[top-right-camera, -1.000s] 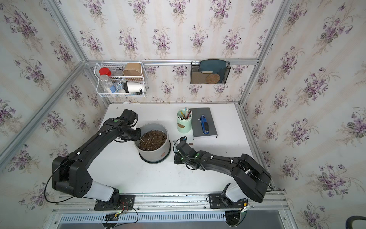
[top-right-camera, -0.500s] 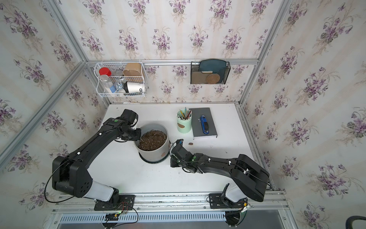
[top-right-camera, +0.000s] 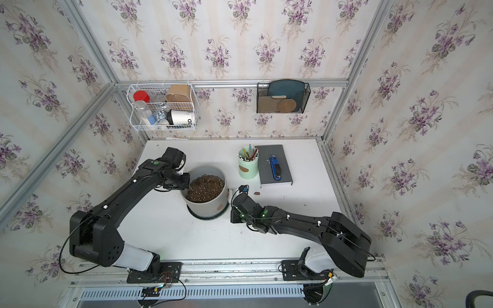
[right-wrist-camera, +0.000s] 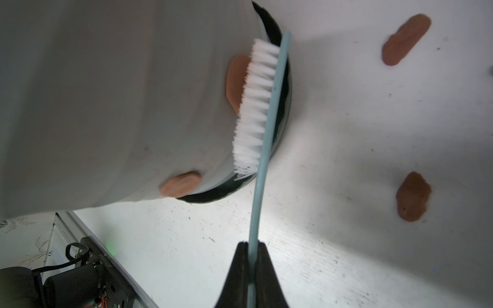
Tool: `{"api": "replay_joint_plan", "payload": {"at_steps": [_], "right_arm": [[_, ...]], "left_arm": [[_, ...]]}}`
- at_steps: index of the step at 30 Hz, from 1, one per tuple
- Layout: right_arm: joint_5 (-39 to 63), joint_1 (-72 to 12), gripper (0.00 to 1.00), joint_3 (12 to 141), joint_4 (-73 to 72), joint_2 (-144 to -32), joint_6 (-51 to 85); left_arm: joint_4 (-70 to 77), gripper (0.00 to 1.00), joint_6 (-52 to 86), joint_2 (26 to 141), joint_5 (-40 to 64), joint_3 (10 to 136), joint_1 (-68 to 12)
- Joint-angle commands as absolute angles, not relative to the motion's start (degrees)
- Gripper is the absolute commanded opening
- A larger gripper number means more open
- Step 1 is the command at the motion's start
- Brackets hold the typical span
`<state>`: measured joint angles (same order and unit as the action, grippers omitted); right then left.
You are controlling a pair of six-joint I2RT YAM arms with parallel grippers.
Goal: Scrub the dried mud off the ceramic pot
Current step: Brush off the soil from the pot.
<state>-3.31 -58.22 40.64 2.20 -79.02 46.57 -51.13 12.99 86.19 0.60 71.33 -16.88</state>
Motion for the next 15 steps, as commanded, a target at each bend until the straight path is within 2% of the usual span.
{"api": "replay_joint_plan", "payload": {"at_steps": [1, 7, 15], "right_arm": [[-6.0, -58.4, 0.00, 40.3, 1.7, -77.3, 45.8], [-7.6, -57.5, 0.00, 38.0, 4.2, -74.7, 46.3], [-5.0, -56.5, 0.00, 38.6, 3.0, -78.2, 45.9]], "left_arm": [[-52.1, 0.00, 14.2, 86.4, 2.8, 70.7, -16.9], [-52.3, 0.00, 14.4, 86.3, 2.2, 70.6, -16.9], [-52.6, 0.00, 14.3, 85.8, 2.0, 70.8, -16.9]]}}
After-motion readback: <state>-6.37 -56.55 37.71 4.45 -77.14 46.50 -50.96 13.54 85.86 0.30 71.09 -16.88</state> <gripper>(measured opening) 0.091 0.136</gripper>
